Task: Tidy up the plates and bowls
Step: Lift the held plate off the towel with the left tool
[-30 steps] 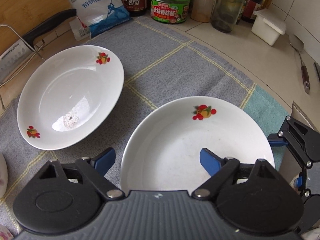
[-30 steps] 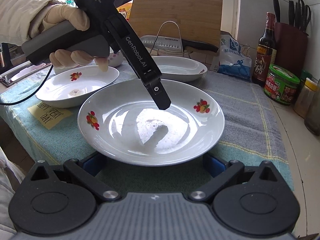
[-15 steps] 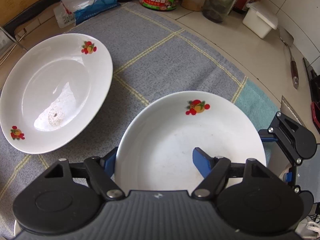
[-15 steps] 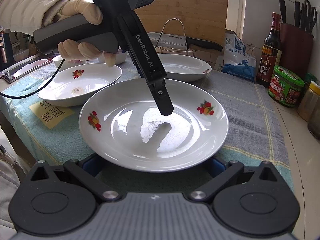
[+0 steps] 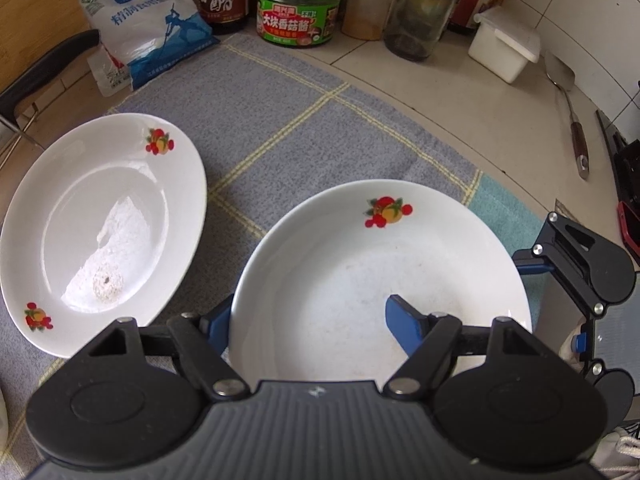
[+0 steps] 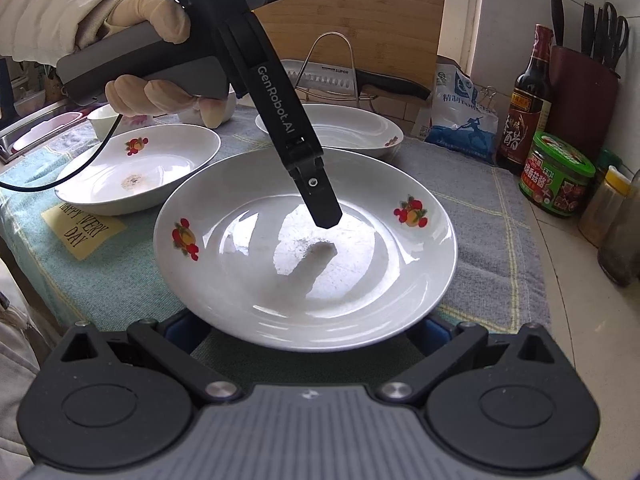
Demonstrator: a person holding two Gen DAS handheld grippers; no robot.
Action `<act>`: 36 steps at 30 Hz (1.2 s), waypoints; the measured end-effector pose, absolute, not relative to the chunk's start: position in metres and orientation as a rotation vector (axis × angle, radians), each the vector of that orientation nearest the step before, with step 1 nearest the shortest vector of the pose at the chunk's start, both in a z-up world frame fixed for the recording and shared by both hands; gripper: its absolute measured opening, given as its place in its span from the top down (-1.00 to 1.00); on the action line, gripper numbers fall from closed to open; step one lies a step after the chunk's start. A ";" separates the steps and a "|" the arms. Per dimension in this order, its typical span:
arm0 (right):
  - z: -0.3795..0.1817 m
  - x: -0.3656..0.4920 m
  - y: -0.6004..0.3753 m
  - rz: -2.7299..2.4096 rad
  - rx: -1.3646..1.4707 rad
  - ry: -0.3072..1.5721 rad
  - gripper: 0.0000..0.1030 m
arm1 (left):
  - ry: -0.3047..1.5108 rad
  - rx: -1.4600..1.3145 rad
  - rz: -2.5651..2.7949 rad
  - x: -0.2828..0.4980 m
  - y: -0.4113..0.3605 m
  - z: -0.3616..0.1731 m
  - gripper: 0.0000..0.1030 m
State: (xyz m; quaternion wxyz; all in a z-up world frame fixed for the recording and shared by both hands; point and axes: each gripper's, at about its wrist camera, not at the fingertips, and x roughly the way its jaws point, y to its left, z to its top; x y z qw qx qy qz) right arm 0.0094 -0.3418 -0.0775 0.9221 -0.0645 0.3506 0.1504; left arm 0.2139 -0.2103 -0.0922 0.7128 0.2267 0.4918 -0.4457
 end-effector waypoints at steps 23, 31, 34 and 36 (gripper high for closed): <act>-0.080 0.053 -0.404 0.209 -0.133 0.777 -1.00 | 1.002 0.472 -1.041 0.254 -0.284 -0.100 -0.48; -0.088 0.057 -0.407 0.195 -0.118 0.782 -1.00 | 1.008 0.451 -1.020 0.259 -0.284 -0.110 -0.54; -0.088 0.055 -0.406 0.195 -0.122 0.777 -1.00 | 0.991 0.457 -1.008 0.253 -0.280 -0.105 -0.67; -0.087 0.053 -0.407 0.194 -0.127 0.781 -1.00 | 0.966 0.456 -0.990 0.247 -0.272 -0.098 -0.67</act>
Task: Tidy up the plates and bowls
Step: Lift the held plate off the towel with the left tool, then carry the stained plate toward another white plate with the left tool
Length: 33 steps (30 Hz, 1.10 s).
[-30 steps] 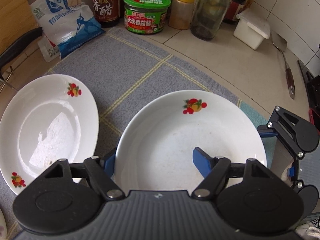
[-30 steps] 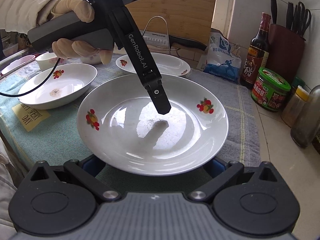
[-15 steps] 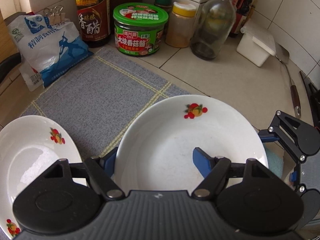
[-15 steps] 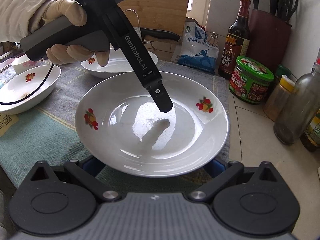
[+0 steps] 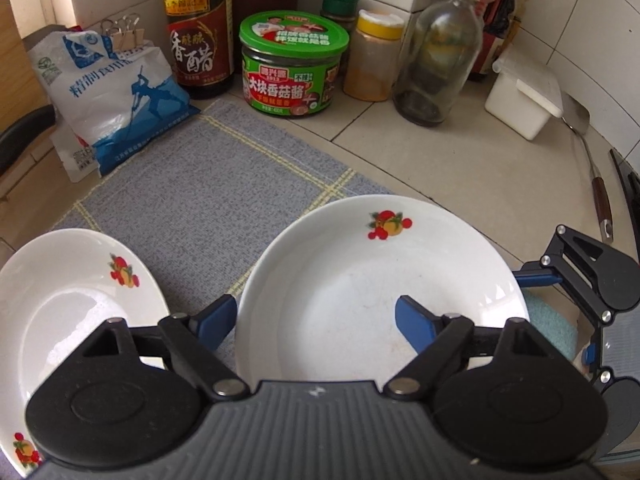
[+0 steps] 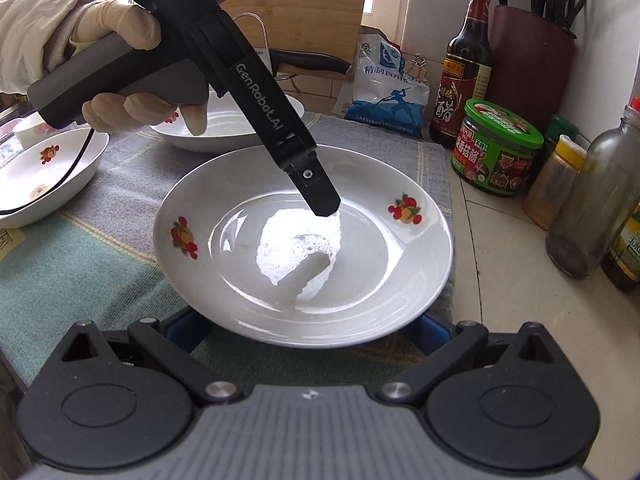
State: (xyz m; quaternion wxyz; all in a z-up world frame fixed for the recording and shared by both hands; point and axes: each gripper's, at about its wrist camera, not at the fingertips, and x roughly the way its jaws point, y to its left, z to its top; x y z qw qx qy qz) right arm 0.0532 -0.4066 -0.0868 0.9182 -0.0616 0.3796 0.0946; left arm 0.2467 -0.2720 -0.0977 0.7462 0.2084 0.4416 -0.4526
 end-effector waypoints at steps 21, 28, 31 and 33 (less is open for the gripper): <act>-0.025 0.006 -0.320 0.415 -0.204 0.627 -1.00 | 0.758 0.259 -0.617 0.130 -0.088 -0.027 -0.87; -0.040 0.030 -0.257 0.505 -0.226 0.665 -1.00 | 0.861 0.168 -0.475 0.131 -0.006 -0.052 -0.87; -0.050 0.038 -0.235 0.531 -0.236 0.694 -1.00 | 0.897 0.140 -0.439 0.135 0.024 -0.063 -0.87; -0.058 0.044 -0.222 0.544 -0.237 0.720 -1.00 | 0.930 0.135 -0.430 0.139 0.038 -0.071 -0.87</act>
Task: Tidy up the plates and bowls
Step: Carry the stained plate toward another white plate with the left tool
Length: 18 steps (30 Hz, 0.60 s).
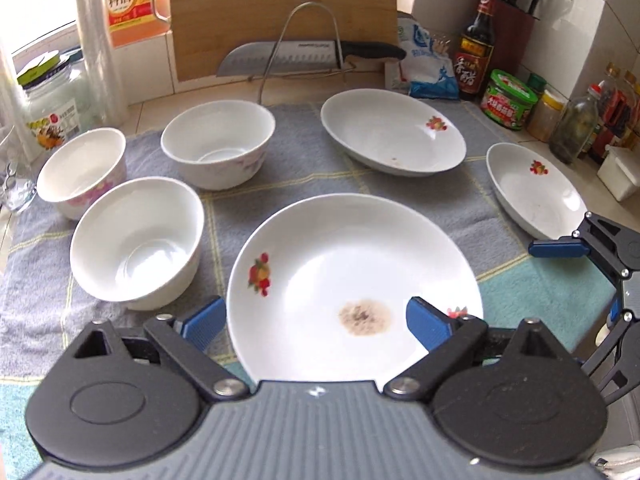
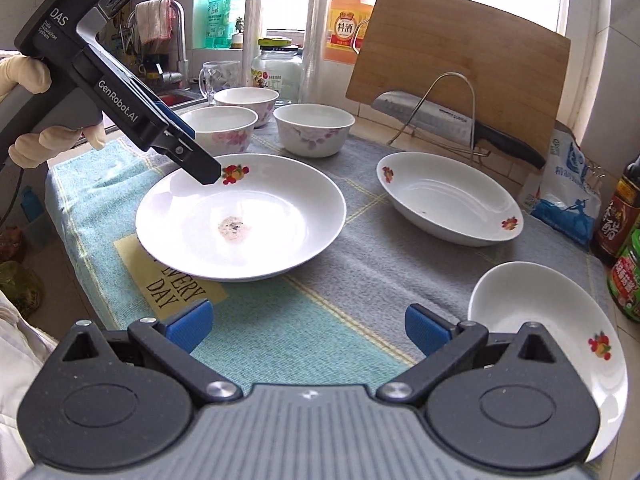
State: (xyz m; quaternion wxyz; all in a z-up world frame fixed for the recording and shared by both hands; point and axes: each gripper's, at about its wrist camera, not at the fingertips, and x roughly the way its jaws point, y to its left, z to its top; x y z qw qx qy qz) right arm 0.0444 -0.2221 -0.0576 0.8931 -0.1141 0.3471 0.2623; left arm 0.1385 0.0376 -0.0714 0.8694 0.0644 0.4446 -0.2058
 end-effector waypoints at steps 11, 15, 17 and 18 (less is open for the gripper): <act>-0.087 0.070 -0.175 0.703 -0.346 0.770 -1.00 | 1.056 0.084 -0.507 0.167 0.053 -0.103 -0.83; -0.090 0.086 -0.174 0.754 -0.327 0.779 -1.00 | 1.091 0.051 -0.521 0.178 0.051 -0.108 -0.81; -0.092 0.092 -0.175 0.779 -0.307 0.794 -1.00 | 1.087 0.054 -0.524 0.181 0.050 -0.108 -0.81; -0.093 0.095 -0.175 0.789 -0.299 0.796 -1.00 | 1.088 0.055 -0.528 0.182 0.049 -0.108 -0.81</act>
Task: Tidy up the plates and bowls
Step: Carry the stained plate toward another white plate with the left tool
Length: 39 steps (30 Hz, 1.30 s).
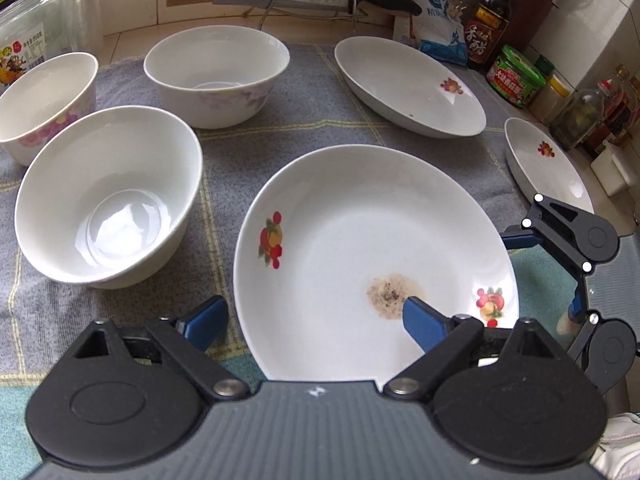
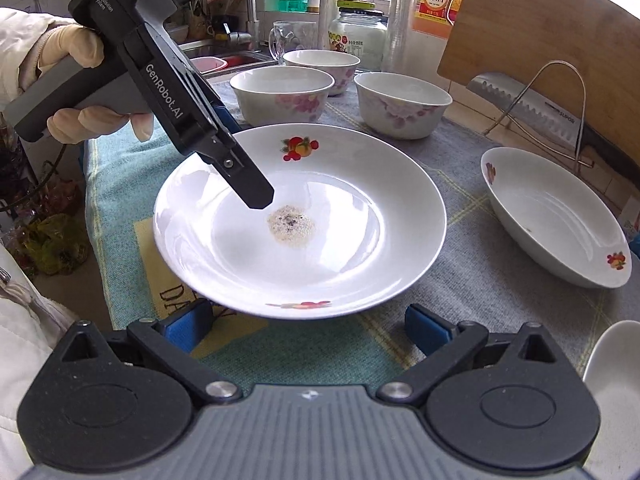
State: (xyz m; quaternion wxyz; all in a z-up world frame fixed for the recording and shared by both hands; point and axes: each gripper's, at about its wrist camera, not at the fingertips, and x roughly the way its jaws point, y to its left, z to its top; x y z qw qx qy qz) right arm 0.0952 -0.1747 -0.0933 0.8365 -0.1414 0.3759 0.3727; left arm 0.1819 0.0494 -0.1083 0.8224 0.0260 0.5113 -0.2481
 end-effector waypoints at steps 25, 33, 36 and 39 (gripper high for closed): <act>-0.097 0.120 -0.166 0.930 -0.372 0.792 -1.00 | 1.128 0.071 -0.549 0.205 0.037 -0.104 -0.65; -0.095 0.116 -0.165 0.918 -0.380 0.788 -1.00 | 1.144 0.085 -0.553 0.204 0.034 -0.102 -0.66; -0.091 0.114 -0.168 0.917 -0.377 0.785 -1.00 | 1.134 0.099 -0.560 0.202 0.030 -0.097 -0.66; -0.085 0.113 -0.173 0.909 -0.362 0.784 -1.00 | 1.125 0.100 -0.571 0.202 0.025 -0.090 -0.66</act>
